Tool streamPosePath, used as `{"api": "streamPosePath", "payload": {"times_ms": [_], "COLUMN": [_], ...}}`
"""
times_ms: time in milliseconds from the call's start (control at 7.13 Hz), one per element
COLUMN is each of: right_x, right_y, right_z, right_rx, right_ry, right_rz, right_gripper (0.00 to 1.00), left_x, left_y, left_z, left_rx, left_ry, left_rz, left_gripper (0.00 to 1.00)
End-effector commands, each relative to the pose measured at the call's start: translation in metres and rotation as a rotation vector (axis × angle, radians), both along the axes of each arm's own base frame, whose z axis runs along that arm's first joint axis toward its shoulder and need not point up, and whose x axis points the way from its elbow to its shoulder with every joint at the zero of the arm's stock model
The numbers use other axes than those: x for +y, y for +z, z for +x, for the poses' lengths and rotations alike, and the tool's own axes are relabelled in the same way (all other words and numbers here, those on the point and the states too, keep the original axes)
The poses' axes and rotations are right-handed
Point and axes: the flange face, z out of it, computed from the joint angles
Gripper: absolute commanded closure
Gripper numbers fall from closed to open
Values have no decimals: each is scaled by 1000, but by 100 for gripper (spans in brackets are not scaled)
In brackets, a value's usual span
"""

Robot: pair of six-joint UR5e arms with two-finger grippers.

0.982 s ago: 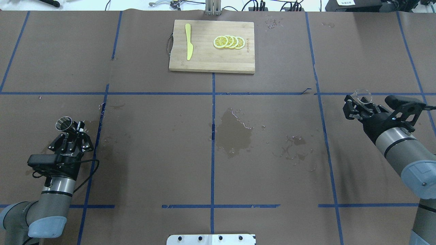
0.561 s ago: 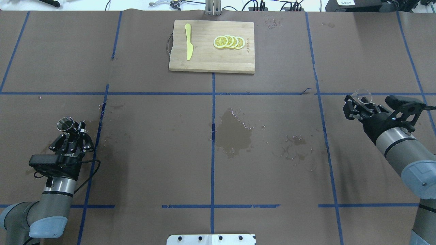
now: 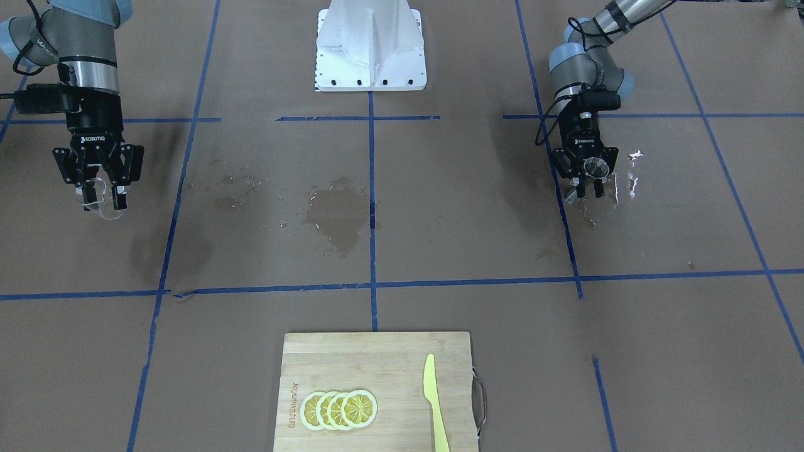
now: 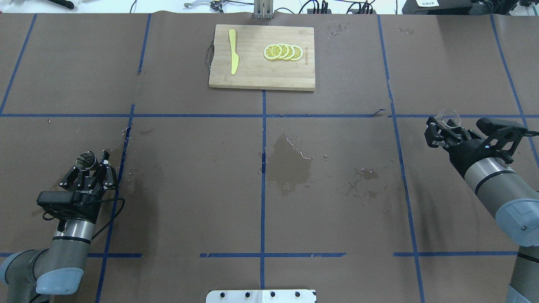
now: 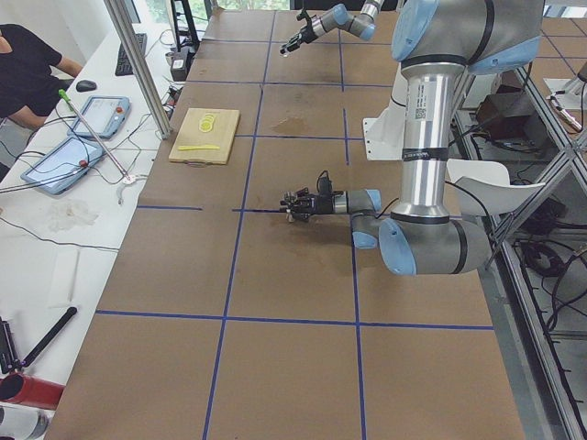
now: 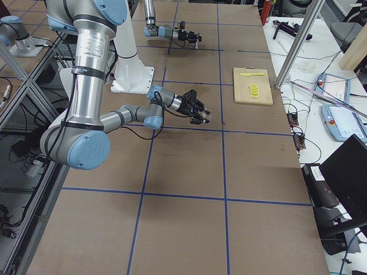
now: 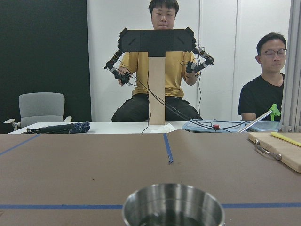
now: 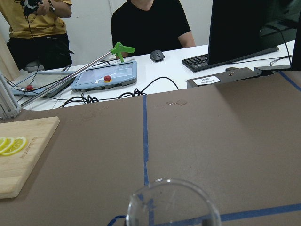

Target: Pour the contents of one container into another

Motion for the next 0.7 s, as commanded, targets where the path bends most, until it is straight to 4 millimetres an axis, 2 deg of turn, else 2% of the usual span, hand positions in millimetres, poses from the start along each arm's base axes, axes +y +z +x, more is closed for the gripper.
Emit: {"api": "streamPosePath", "payload": {"times_ms": [0,140,421,561], "right_x": [0,0,1,1], "right_y": [-1,-1,-1,-1], "right_z": [0,-1,-1,-1], "right_rx": [-1,0,4,4], "right_ry": [3,3,9,9], "right_rz": [2,3,8,8], "right_gripper": [100,100,100,100], "left_x": [0,0,3,4], "left_y": [0,1,-20,-13], "left_z": [1,1,-2,-5], "left_rx": [2,0,-9,-23], "left_ry": [6,27,133,150], "left_rz": [-2,-12,-33,-43], "left_gripper": [46,0,0,0]}}
